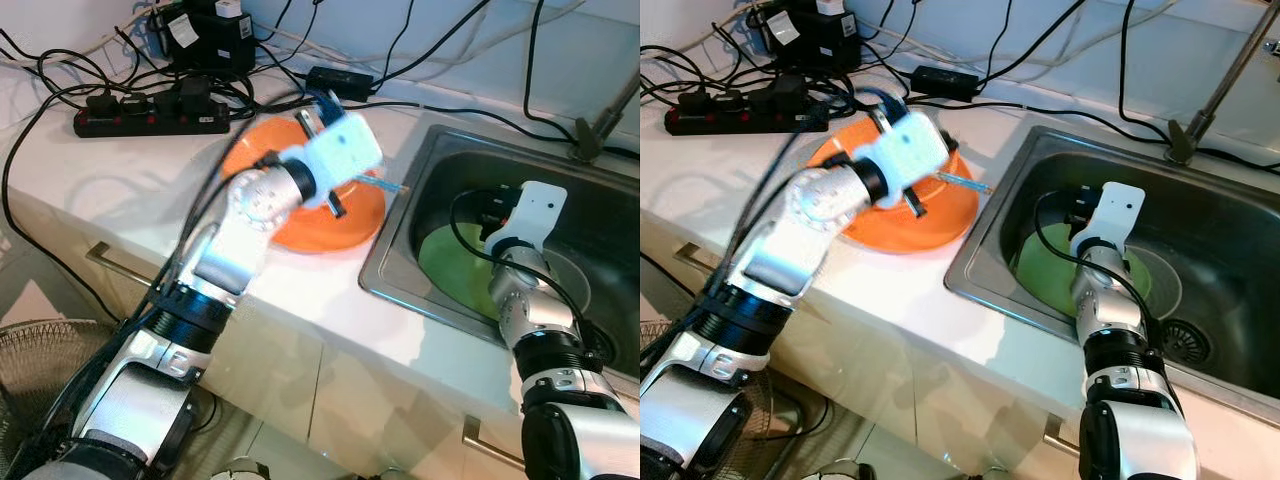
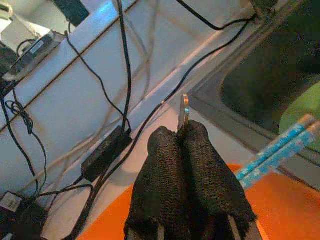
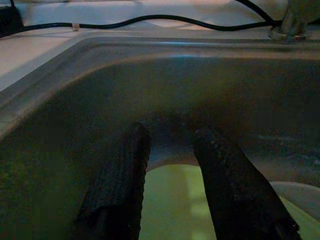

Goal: Kitchen organization

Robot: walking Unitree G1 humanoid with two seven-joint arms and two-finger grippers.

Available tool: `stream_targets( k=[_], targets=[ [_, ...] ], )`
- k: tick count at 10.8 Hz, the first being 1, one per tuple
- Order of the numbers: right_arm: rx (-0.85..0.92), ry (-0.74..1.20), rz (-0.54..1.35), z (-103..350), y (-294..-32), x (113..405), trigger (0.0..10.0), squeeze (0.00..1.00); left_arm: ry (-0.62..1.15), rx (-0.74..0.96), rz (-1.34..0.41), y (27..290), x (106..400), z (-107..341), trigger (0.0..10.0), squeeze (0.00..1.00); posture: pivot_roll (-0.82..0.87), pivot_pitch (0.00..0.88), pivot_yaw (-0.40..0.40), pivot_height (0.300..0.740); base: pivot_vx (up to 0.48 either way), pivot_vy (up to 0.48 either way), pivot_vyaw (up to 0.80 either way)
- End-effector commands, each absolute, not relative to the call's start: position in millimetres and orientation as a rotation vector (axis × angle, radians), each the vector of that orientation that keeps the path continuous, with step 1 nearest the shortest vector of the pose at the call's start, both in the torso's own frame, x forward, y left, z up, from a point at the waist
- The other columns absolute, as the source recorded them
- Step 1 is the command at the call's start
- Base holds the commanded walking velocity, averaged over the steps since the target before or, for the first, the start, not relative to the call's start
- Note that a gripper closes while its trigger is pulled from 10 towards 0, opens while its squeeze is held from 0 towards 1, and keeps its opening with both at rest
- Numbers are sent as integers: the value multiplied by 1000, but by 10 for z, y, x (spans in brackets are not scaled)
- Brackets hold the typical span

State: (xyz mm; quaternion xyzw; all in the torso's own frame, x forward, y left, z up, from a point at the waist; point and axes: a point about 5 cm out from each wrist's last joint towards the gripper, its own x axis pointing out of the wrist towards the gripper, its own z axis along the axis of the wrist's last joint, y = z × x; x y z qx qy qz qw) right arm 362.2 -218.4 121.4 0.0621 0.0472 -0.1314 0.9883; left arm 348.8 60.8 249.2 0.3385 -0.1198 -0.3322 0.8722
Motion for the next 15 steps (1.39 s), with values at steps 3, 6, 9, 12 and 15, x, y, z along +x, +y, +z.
stream_targets(
  k=[3,6,9,12,15],
  targets=[
    [127,72,-264,1258,-2186,3629,10000,0,-238,573,-722,691,3455,2741,10000,0,91,34,-39,740,0,0,0],
    [129,74,-257,1257,-2168,3637,10000,0,-206,511,-705,903,3454,2936,10000,0,94,34,-44,740,0,0,0],
    [127,75,-250,1265,-2165,3645,10000,0,-241,438,-697,973,3395,3201,10000,0,97,35,-49,740,0,0,0],
    [126,75,-249,1266,-2169,3648,10000,0,-288,178,-723,1002,3360,3406,10000,0,97,33,-52,740,0,0,0],
    [125,67,-247,1293,-2170,3657,10000,0,-364,-125,-751,1035,3323,3556,10000,0,96,34,-53,740,0,0,0]
  ],
)
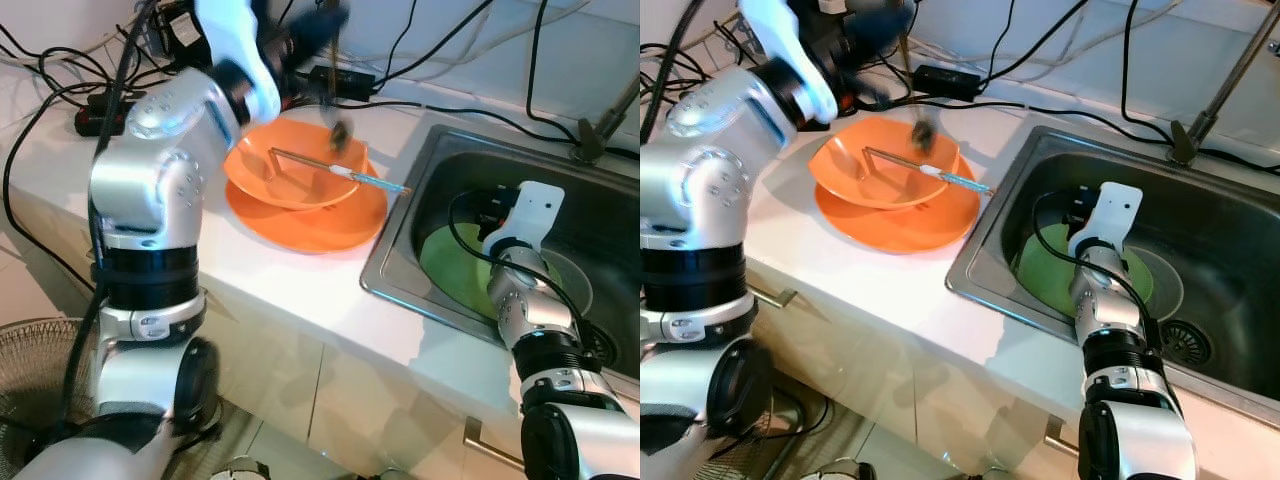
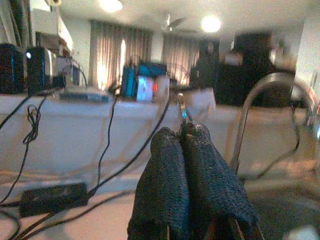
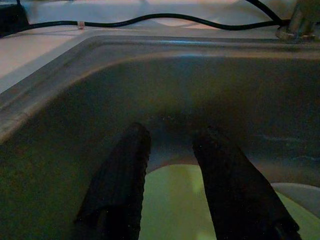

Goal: Kitchen organization

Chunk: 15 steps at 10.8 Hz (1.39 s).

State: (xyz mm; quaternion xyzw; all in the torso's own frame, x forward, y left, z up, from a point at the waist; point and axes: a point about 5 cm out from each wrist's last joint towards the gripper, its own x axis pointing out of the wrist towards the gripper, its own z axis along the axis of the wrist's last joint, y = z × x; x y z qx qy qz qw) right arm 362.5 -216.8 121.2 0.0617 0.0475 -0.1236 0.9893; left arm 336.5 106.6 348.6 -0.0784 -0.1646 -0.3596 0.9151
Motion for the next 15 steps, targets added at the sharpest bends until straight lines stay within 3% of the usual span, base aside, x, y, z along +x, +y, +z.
stream_targets(
  k=[1,2,3,4,7,9,10,11,15],
  targets=[
    [124,64,-249,1301,-2176,3657,10000,0,-387,-217,-767,1077,3309,3630,10000,0,96,34,-53,740,0,0,0],
    [124,62,-250,1305,-2178,3657,10000,0,-400,-230,-779,1080,3294,3660,10000,0,96,34,-53,740,0,0,0],
    [130,43,-243,1355,-2172,3670,10000,176,-411,-243,-794,1053,3254,3679,10000,0,93,27,-58,740,0,0,0],
    [143,5,-216,1453,-2147,3695,10000,1000,-393,-269,-791,1028,3254,3632,10000,0,91,27,-60,740,0,0,0],
    [199,-156,-117,1872,-2073,3750,10000,1000,-351,-291,-789,982,3271,3509,10000,0,85,21,-63,740,0,0,0],
    [252,-278,55,2209,-1907,3743,10000,1000,-337,-298,-795,950,3259,3474,10000,0,83,18,-64,740,0,0,0],
    [286,-329,156,2345,-1795,3700,10000,569,-333,-298,-794,950,3257,3461,10000,0,81,14,-66,740,0,0,0],
    [296,-358,245,2416,-1705,3651,10000,0,-332,-297,-794,945,3250,3455,10000,0,82,10,-67,740,0,0,0],
    [298,-410,572,2535,-1419,3415,10000,0,-315,-289,-803,910,3252,3424,10000,0,79,12,-67,740,0,0,0]
  ],
)
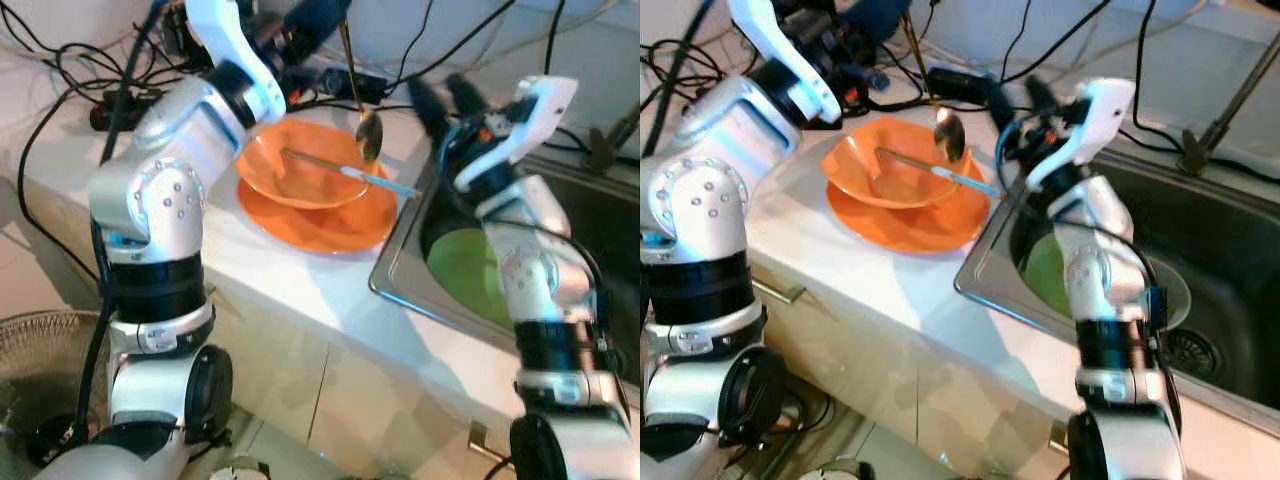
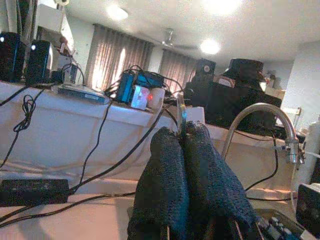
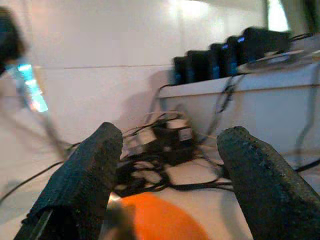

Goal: Kitchen organization

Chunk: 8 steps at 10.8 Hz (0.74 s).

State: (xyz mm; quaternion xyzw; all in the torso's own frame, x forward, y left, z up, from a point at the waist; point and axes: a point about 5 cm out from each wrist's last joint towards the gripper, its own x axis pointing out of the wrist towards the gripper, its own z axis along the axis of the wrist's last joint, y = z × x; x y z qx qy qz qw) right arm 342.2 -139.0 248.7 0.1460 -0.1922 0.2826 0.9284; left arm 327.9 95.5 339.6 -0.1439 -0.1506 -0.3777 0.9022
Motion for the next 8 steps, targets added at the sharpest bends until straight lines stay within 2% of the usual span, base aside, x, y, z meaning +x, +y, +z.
stream_targets(
  k=[1,5,8],
  targets=[
    [283,-401,636,2519,-1359,3367,10000,0,-311,-286,-806,905,3258,3415,10000,0,79,12,-67,740,0,0,0],
    [276,-387,722,2514,-1265,3282,10000,0,-296,-278,-826,852,3238,3380,10000,0,78,23,-69,740,0,0,0],
    [274,-370,728,2478,-1233,3284,10000,0,-264,-296,-909,609,3168,3326,10000,0,78,26,-68,740,0,0,0]
  ],
)
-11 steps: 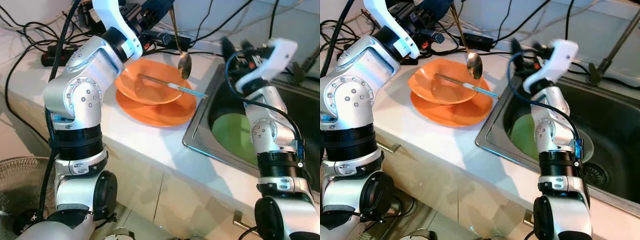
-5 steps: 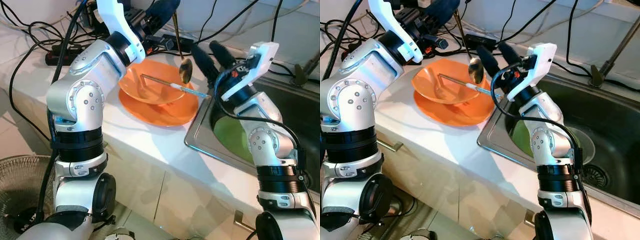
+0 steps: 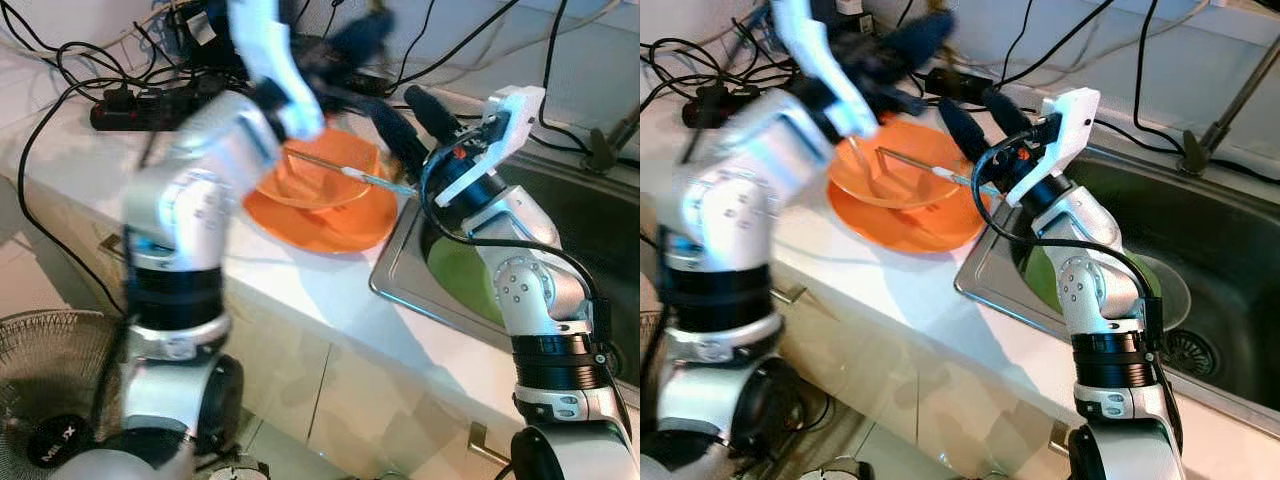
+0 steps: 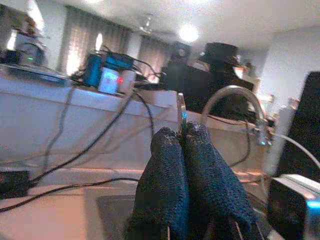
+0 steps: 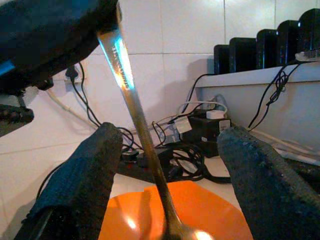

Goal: Kitchen organization

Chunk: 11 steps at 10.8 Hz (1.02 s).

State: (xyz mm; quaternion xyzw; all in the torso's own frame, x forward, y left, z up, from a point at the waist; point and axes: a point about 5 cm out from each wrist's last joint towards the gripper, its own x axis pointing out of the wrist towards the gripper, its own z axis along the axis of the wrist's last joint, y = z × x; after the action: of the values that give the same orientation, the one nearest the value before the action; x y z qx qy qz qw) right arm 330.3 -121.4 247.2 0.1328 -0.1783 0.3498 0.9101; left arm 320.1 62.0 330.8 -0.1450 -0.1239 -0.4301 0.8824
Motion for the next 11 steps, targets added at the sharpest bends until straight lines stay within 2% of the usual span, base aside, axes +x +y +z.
stream_targets(
  k=[1,5,6,7,8,11],
  targets=[
    [276,-368,730,2475,-1226,3280,10000,0,-258,-300,-928,558,3151,3318,10000,0,76,26,-66,740,0,0,0],
    [272,-359,686,2455,-1258,3310,10000,0,-249,-293,-947,515,3160,3294,10000,0,76,34,-63,740,0,0,0],
    [270,-352,674,2439,-1265,3324,9451,0,-251,-291,-947,516,3159,3299,10000,0,77,35,-63,740,0,0,0],
    [272,-347,660,2427,-1276,3334,1490,0,-255,-289,-951,507,3133,3319,10000,0,77,35,-63,740,0,0,0],
    [271,-345,659,2424,-1277,3334,0,0,-254,-289,-954,488,3130,3311,10000,0,77,35,-63,740,0,0,0],
    [269,-342,657,2417,-1276,3335,0,0,-250,-291,-951,470,3160,3301,10000,0,75,38,-62,740,0,0,0]
  ],
)
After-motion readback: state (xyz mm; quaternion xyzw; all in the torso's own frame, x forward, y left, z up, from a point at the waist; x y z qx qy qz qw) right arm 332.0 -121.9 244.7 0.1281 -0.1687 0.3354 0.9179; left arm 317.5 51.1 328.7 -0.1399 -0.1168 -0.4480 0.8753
